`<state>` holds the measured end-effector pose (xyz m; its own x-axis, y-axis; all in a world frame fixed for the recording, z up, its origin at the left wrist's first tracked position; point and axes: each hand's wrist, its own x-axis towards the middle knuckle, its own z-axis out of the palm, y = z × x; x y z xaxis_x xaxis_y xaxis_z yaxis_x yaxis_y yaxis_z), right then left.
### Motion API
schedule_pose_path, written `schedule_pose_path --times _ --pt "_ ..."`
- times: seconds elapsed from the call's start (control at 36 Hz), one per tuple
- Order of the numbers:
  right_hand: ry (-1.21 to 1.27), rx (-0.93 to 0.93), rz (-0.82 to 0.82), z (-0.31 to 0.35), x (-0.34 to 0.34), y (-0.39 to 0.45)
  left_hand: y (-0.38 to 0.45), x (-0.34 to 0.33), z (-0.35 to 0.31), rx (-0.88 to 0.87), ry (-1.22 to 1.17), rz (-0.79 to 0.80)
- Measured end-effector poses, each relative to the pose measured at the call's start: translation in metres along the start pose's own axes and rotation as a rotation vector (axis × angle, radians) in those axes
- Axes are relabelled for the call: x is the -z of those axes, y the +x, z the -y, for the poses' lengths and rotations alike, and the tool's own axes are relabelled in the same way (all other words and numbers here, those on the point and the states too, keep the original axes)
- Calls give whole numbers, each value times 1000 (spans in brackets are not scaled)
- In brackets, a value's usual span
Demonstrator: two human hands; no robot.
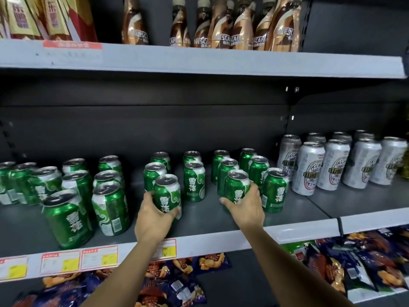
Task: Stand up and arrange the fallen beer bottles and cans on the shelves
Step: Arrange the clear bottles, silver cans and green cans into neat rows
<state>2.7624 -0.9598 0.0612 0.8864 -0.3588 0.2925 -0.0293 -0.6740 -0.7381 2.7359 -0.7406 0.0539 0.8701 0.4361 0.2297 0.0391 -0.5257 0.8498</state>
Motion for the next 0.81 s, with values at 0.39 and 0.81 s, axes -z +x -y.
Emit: schedule_pose_path --times 0.39,0.81 --pt "13 48 25 -10 -4 1 -11 1 -3 -11 49 -45" --pt "-4 625 -405 3 -40 -45 -8 -3 4 -37 100 -78"
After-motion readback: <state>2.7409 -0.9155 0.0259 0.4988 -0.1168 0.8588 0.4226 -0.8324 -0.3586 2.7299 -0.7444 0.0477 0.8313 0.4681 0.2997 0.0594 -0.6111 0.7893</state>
